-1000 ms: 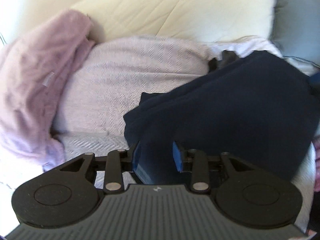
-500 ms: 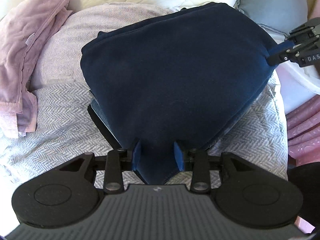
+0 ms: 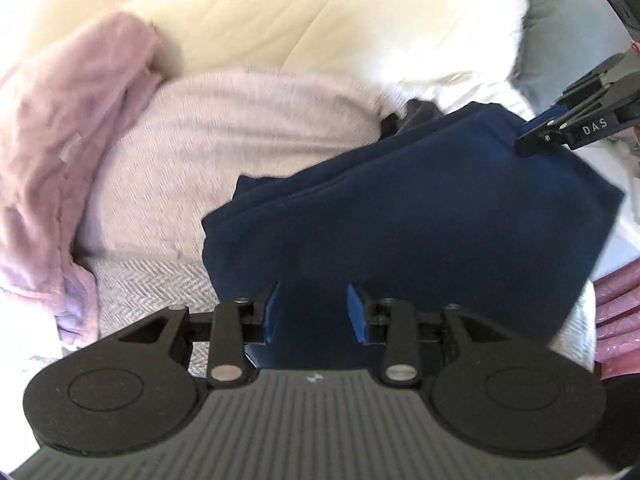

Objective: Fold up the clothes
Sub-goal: 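Grasp the sweatpants edges with both grippers and square them on the stack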

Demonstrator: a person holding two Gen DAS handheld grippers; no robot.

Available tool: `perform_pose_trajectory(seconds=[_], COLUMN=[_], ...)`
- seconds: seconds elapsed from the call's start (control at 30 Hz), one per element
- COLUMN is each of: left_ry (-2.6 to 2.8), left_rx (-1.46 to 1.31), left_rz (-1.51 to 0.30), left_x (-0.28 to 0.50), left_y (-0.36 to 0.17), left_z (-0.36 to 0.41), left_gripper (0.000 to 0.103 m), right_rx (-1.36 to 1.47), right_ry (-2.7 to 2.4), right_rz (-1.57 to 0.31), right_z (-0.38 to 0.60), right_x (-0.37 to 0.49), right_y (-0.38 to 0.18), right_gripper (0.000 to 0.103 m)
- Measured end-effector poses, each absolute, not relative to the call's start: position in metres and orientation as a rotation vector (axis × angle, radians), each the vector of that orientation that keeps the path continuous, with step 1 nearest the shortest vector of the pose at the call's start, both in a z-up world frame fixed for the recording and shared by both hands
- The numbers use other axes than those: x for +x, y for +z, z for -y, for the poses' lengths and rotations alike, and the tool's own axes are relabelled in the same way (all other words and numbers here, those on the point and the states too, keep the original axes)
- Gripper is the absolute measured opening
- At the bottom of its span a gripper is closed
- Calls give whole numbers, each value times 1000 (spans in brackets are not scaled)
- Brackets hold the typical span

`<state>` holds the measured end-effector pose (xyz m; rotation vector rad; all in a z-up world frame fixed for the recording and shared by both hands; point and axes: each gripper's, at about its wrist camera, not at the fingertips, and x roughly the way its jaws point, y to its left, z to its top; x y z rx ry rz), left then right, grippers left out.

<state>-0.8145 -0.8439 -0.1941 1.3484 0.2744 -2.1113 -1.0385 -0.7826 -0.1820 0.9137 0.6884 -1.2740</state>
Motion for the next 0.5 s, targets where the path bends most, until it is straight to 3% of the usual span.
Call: perform_pose_trajectory(seconds=[0.2, 0.43, 0.5], left_ry=[-2067, -2012, -2011], left_rx=[1403, 1353, 1298], left_rz=[-290, -350, -413], left_x=[-814, -802, -789], left_y=[-219, -197, -185], left_z=[856, 843, 828], left_gripper=[32, 32, 31], right_rx=[955, 977, 978], right_ry=[-1175, -1189, -1210], right_rz=[-713, -625, -586], right_z=[836, 808, 786], right_x=[-1057, -1066, -1063], right_y=[-217, -186, -174], right_gripper=[26, 27, 32])
